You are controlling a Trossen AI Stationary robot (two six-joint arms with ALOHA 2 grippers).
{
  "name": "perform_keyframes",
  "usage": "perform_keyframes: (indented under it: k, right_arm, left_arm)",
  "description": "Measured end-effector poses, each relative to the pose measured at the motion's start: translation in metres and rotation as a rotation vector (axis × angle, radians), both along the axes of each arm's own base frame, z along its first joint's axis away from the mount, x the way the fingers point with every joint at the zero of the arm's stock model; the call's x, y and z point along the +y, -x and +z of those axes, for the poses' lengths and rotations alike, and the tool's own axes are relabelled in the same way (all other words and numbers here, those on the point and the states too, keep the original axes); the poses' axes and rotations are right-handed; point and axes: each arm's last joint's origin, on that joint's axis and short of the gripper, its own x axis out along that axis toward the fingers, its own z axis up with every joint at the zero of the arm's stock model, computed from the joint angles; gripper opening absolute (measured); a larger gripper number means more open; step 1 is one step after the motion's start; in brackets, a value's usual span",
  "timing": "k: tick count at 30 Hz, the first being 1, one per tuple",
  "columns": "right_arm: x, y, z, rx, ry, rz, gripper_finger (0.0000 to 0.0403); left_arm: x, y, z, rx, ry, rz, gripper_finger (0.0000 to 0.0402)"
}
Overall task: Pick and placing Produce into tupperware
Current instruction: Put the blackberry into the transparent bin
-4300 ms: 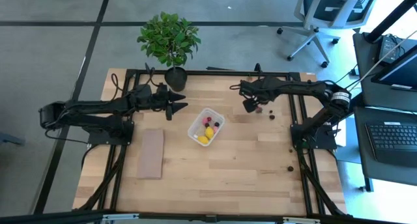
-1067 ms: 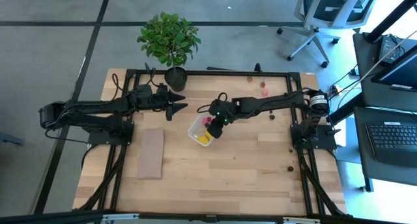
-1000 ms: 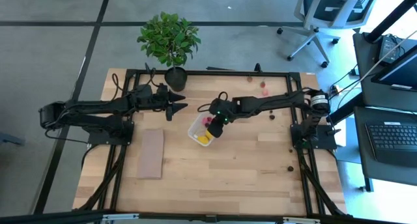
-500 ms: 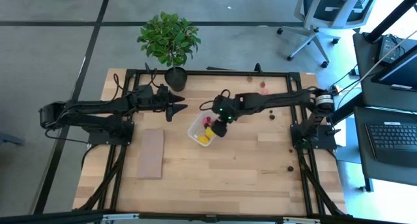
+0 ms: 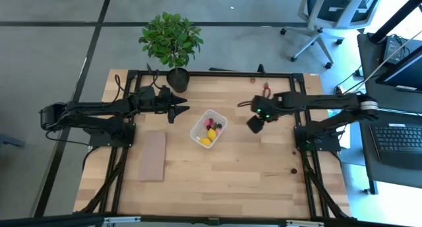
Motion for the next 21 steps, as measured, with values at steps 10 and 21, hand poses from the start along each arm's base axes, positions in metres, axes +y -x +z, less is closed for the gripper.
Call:
perform_keyframes:
  k: [10,21]
  right_arm:
    - [-0.004,0.062,-0.051,0.080,0.046,-0.356,0.0221]
    - [-0.005,0.071,-0.078,0.083,0.121,-0.412,0.0221]
  left_arm:
    - [0.000,0.000,0.000,0.000,0.000,0.001,0.0225]
    - [0.000,0.000,0.000,-0.001,0.003,0.001,0.0225]
